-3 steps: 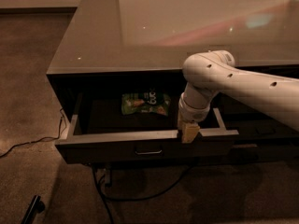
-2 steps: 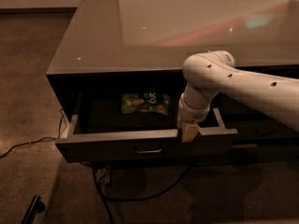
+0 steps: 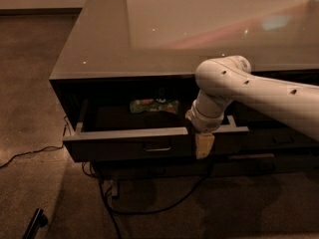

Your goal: Open top drawer

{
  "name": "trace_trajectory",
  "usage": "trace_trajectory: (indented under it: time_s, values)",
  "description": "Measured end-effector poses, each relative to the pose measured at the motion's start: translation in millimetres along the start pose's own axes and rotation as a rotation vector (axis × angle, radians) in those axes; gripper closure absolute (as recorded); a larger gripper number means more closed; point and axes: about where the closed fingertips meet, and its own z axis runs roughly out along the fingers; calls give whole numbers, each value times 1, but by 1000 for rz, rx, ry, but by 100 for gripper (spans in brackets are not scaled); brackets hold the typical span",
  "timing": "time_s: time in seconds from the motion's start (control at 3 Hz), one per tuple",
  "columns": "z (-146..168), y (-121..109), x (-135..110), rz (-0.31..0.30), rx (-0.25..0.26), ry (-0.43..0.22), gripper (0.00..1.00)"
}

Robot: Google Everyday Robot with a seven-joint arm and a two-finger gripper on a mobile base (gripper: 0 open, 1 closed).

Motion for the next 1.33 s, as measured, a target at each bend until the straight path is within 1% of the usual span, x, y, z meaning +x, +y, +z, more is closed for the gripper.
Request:
trace_trajectory:
  time_s: [0.33, 0.67, 1.0, 1.33]
  values:
    - [3, 9, 0, -8, -4, 20, 0]
    - [3, 13, 1, -17, -1, 29, 0]
    - [8, 19, 1, -35, -6, 48, 18]
    - [10, 36, 8, -40, -22, 96, 49]
